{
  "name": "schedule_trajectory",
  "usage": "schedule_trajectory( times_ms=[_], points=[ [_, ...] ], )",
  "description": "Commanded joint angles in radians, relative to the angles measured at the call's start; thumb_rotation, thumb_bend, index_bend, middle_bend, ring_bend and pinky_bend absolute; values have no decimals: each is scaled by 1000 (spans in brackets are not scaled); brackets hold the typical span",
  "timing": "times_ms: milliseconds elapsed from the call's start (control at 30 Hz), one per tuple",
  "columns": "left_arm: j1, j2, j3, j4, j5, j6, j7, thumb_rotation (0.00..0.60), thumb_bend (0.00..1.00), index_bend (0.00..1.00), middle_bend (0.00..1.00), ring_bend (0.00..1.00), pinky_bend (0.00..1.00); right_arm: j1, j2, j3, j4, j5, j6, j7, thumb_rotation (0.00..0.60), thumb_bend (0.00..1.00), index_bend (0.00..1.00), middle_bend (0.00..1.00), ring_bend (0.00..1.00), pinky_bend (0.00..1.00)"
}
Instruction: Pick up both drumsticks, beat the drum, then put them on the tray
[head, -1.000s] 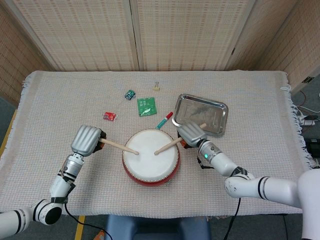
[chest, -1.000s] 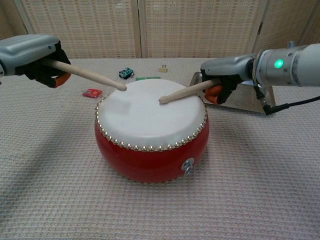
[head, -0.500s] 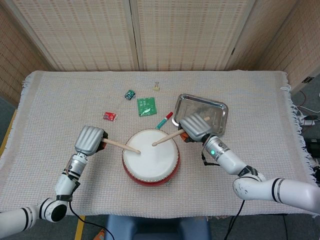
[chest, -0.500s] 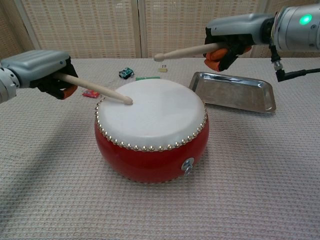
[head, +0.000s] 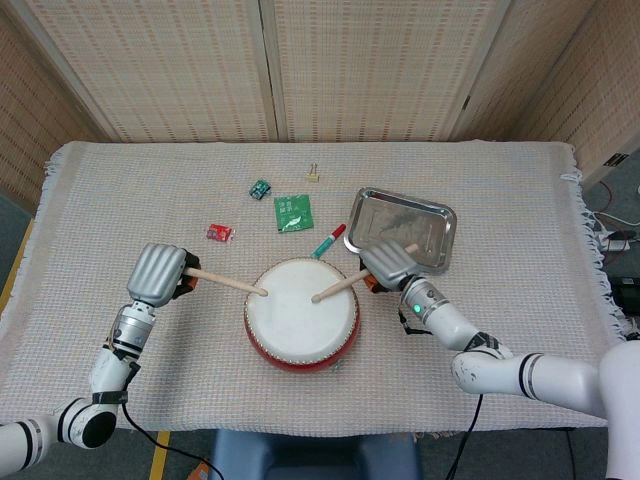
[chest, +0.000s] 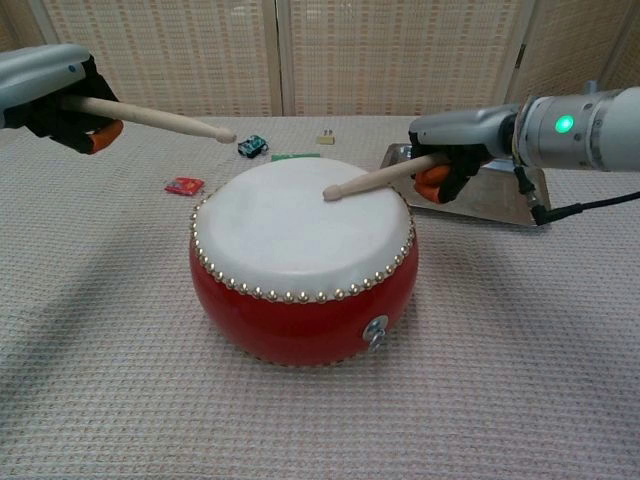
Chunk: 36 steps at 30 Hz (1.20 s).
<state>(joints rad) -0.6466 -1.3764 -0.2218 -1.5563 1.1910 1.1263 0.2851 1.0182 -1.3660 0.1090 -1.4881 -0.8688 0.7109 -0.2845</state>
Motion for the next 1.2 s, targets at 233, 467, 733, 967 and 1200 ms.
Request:
schedule_trajectory(
  times_ms=[233, 467, 733, 967, 1200],
  points=[
    [11, -16, 23, 31, 16, 4, -30, 600, 712, 990, 1000, 1000, 1000, -75, 65, 42, 96, 40, -11, 145, 600, 892, 1000, 1000, 1000, 1000],
    [33, 3, 34, 16, 33, 25, -42, 600, 712, 990, 1000, 1000, 1000, -85, -99, 45, 391, 87, -114, 224, 600, 849, 1000, 1000, 1000, 1000],
    [50, 27, 38, -6, 40, 37, -45, 600, 712, 990, 1000, 1000, 1000, -52, -296, 80, 713, 65, -240, 293, 600, 545, 1000, 1000, 1000, 1000],
    [55, 35, 39, -7, 36, 32, -51, 600, 712, 990, 1000, 1000, 1000, -9, -396, 112, 898, 33, -320, 317, 600, 272, 936, 884, 777, 983],
    [55, 34, 38, -5, 35, 23, -57, 600, 712, 990, 1000, 1000, 1000, 18, -445, 147, 986, 5, -357, 338, 600, 147, 540, 571, 412, 601]
  ],
)
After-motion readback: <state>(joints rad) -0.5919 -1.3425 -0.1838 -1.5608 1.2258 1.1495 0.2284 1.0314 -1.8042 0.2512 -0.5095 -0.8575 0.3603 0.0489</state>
